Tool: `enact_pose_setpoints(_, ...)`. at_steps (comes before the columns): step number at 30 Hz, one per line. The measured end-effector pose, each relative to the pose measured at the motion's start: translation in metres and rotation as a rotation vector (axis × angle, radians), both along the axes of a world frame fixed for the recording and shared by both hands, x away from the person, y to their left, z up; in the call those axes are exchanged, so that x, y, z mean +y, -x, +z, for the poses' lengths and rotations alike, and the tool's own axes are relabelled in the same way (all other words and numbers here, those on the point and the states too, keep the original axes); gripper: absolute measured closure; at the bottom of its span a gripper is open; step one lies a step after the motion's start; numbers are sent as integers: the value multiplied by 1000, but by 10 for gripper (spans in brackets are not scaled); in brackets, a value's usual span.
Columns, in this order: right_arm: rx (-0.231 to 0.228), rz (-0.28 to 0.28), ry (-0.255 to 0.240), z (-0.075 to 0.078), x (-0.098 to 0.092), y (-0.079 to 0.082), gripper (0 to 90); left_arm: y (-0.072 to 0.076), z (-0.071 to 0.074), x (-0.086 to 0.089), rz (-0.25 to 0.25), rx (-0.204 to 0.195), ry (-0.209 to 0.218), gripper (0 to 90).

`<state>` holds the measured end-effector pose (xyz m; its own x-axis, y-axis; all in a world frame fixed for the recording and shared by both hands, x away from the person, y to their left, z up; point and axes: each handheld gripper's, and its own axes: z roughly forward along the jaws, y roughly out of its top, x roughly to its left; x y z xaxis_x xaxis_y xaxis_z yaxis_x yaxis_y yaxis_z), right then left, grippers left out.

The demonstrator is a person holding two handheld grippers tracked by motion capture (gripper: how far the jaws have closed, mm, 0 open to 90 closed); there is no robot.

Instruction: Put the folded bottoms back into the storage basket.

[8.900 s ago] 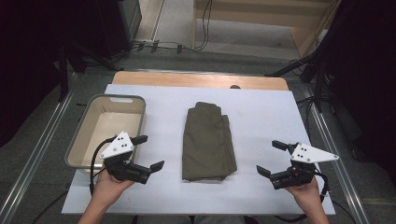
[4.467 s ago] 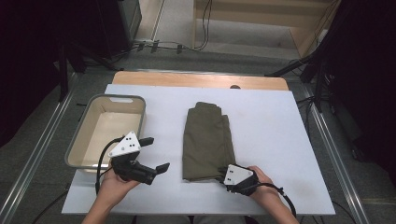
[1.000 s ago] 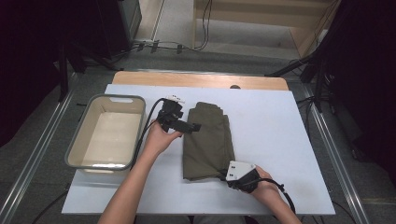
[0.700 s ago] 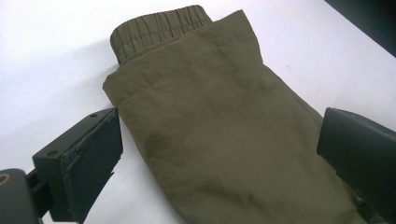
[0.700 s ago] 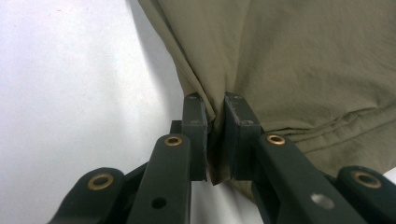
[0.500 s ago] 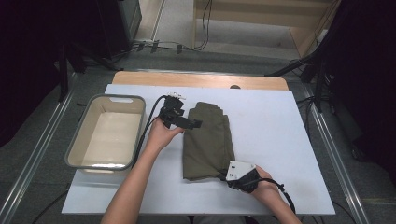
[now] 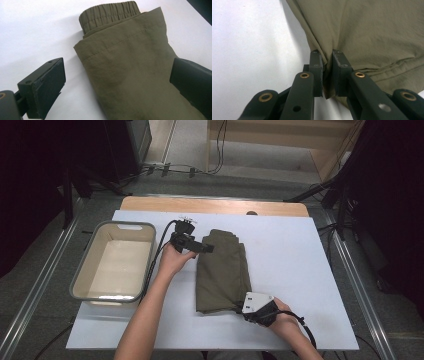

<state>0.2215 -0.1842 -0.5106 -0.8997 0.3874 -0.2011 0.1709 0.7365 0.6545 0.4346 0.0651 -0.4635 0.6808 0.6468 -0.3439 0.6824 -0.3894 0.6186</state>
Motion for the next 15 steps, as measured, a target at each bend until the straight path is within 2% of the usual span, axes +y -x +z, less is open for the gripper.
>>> enact_pose_setpoints(5, 3, 0, 0, 0, 0, 0, 775, -2, -4, -4, -7, 10, -22, 2)
enact_pose_setpoints(10, -1, 2, 0, 0, 0, 0, 774, -6, -10, -5, -4, 40, -10, 5)
enact_pose_setpoints(15, -2, 3, 1, 0, 0, 0, 773, -7, -13, -5, 19, 37, 1, 38)
